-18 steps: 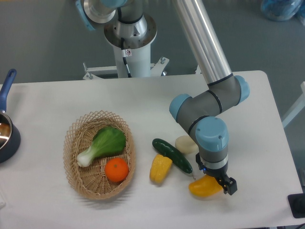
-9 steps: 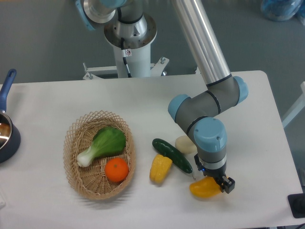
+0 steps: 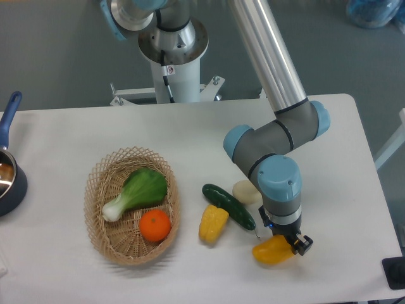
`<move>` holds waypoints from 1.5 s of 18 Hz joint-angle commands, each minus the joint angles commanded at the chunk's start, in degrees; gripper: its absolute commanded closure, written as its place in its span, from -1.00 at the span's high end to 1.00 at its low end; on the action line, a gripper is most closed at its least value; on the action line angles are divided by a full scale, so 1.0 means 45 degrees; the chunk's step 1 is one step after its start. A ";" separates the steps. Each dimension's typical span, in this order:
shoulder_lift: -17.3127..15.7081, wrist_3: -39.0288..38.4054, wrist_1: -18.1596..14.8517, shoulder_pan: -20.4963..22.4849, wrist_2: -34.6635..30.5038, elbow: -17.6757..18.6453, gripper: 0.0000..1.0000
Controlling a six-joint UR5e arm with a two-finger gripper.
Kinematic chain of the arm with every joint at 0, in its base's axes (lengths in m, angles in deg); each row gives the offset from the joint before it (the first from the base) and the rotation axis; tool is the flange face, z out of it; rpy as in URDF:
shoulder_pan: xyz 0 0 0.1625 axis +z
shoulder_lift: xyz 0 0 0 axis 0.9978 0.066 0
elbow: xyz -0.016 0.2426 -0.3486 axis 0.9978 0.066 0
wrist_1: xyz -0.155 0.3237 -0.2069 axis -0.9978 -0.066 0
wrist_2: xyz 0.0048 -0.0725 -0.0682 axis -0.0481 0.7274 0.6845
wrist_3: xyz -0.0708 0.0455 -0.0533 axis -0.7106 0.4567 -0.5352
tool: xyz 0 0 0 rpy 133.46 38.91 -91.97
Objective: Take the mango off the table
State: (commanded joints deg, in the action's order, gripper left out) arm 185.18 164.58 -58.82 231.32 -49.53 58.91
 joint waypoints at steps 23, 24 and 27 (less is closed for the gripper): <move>-0.4589 -0.7146 -0.0039 0.1092 0.7537 -0.0176 0.17; -0.4764 -0.7264 -0.0078 0.1268 0.7732 -0.0156 0.17; -0.5136 -0.7246 -0.0097 0.1756 0.8435 0.0370 0.17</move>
State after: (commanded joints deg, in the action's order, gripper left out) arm 162.07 131.98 -59.26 239.23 -11.57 60.57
